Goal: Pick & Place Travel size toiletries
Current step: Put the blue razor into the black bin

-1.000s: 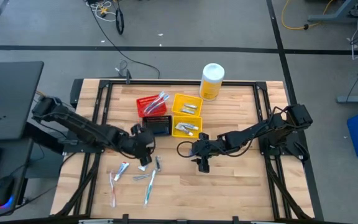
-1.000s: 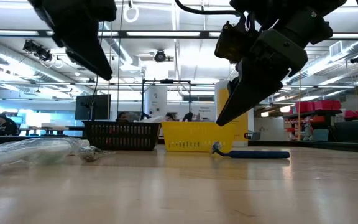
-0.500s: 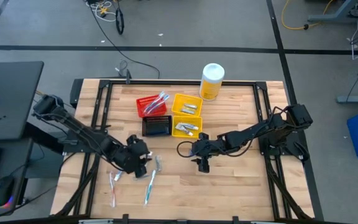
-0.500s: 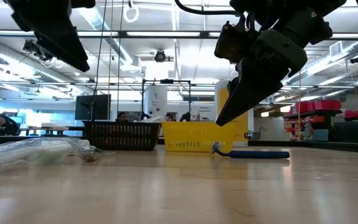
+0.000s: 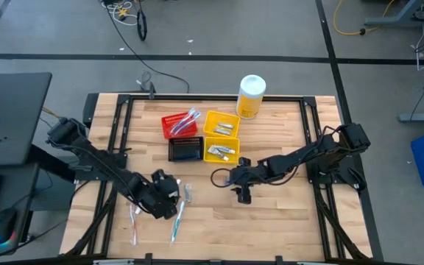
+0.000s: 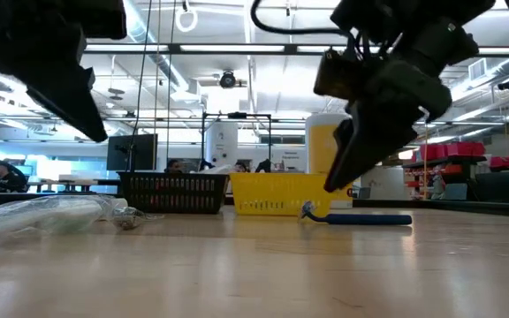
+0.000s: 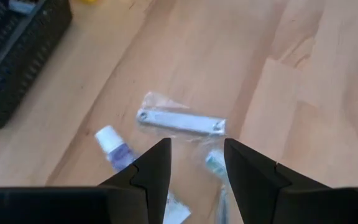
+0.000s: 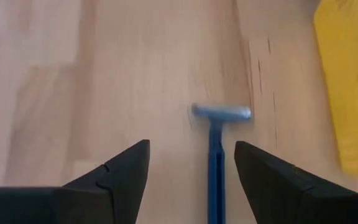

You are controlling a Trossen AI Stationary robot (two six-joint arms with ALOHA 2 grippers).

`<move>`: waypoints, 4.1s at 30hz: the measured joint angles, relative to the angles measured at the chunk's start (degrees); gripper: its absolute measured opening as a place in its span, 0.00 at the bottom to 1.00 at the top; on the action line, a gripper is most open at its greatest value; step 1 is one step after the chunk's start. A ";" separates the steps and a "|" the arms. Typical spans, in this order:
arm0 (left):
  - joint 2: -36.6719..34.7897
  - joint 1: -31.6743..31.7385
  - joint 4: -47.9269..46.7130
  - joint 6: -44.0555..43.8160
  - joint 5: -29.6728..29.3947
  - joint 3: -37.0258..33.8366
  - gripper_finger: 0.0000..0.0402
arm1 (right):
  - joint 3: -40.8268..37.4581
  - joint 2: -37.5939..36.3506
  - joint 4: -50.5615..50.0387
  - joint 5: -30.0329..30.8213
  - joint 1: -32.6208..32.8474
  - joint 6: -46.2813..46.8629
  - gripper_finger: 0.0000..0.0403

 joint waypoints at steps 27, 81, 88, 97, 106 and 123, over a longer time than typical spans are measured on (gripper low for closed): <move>-0.05 0.15 3.90 2.99 -1.62 0.55 0.39 | -8.84 0.02 7.72 0.76 -0.11 0.72 0.14; -0.09 6.30 59.57 63.97 -14.88 0.57 0.39 | -2.79 -11.54 43.20 -3.66 0.00 -18.78 0.09; -0.07 9.19 60.27 63.41 -8.42 0.57 0.38 | -2.79 -11.54 43.34 -3.61 -0.02 -18.80 0.09; -0.07 11.52 60.21 62.09 -4.72 0.57 0.22 | -2.79 -11.54 43.43 -3.53 -0.50 -18.86 0.09; -0.07 11.47 60.02 62.51 -5.05 0.57 0.10 | -2.79 -11.54 43.31 -2.29 -0.48 -20.51 0.11; -0.96 13.35 40.02 52.71 -17.63 0.55 0.13 | -2.75 -11.50 12.22 13.37 -0.50 2.94 0.42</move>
